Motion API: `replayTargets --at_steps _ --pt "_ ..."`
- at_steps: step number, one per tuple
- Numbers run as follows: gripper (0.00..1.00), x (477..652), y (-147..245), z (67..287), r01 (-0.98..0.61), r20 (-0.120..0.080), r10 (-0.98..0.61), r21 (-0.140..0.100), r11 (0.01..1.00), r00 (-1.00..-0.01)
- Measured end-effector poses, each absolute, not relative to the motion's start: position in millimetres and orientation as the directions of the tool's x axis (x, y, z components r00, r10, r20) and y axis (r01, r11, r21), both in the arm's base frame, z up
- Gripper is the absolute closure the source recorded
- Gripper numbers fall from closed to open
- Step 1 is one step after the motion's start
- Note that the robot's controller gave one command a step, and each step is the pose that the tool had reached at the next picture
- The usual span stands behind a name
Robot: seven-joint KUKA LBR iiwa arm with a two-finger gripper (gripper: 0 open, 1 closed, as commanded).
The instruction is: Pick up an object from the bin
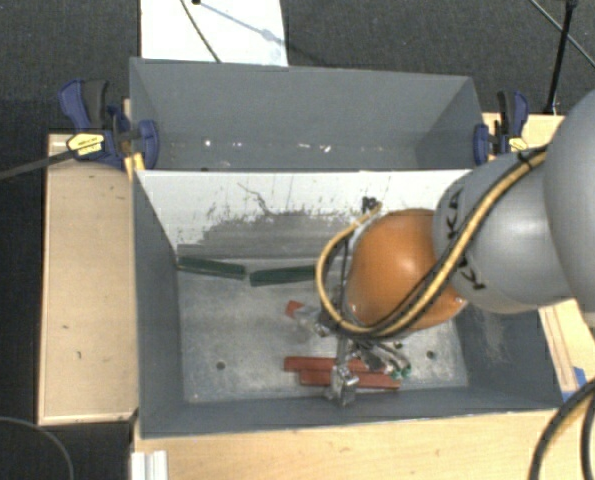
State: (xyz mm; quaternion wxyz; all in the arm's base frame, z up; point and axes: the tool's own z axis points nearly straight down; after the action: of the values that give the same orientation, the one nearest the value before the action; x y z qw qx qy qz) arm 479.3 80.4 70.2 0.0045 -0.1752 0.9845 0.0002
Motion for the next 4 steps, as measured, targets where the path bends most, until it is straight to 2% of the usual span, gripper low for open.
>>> replayTargets --at_steps 1,2,3,4 --pt "0.0 482.2 81 72 -0.337 -0.012 -0.337 0.0 0.941 -0.941" --pt "0.0 484.2 73 71 -0.07 -0.006 -0.07 0.001 0.998 -0.998" --pt "0.0 479.9 46 70 0.224 0.0 0.224 0.0 0.975 -0.975" --pt "0.0 529.7 66 70 0.423 -0.003 0.424 0.001 0.906 -0.906"
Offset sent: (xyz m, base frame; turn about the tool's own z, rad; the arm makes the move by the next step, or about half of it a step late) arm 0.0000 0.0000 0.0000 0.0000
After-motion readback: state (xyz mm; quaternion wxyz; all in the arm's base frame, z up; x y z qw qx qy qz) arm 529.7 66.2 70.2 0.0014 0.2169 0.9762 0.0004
